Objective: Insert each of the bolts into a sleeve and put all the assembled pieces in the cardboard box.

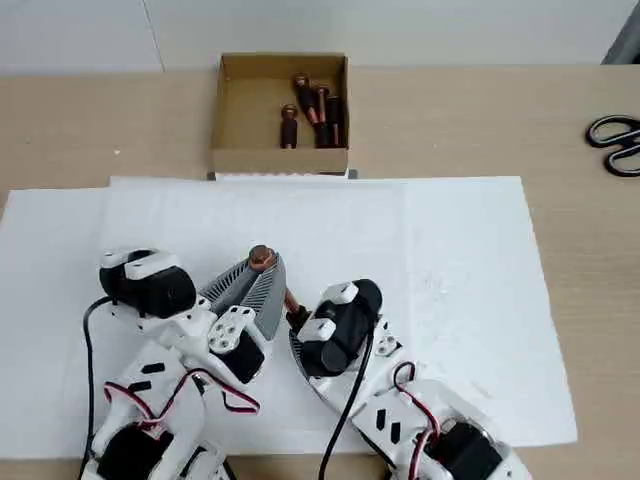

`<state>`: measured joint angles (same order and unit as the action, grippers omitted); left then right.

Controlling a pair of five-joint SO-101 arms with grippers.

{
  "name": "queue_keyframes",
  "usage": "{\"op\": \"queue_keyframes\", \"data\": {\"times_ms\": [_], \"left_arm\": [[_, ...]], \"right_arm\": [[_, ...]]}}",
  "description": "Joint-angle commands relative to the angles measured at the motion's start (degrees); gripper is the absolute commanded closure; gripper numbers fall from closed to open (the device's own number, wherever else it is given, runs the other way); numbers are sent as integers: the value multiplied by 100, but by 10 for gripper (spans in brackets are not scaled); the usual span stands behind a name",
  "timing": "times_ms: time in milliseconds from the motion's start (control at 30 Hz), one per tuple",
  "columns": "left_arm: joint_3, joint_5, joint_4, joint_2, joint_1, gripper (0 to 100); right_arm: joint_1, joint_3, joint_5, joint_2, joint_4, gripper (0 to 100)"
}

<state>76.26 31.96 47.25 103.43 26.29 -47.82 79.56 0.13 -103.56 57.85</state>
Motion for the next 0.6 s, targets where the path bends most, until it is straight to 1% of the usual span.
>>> {"op": "queue_keyframes", "data": {"times_ms": [0, 200, 367, 500, 567], "left_arm": [[-13, -62, -176, 26, 35, 994], [-57, -53, 9, 35, 53, 994], [-277, -35, 466, 44, 79, 994], [-479, -26, 800, 44, 475, 994], [-505, 70, 835, 44, 615, 994]], "right_arm": [[-22, -352, 70, -22, -119, 996], [-4, -360, 79, -22, -171, 996], [13, -475, 79, -22, -171, 996], [127, -475, 202, -22, -180, 996], [180, -475, 202, -22, -268, 996]]}}
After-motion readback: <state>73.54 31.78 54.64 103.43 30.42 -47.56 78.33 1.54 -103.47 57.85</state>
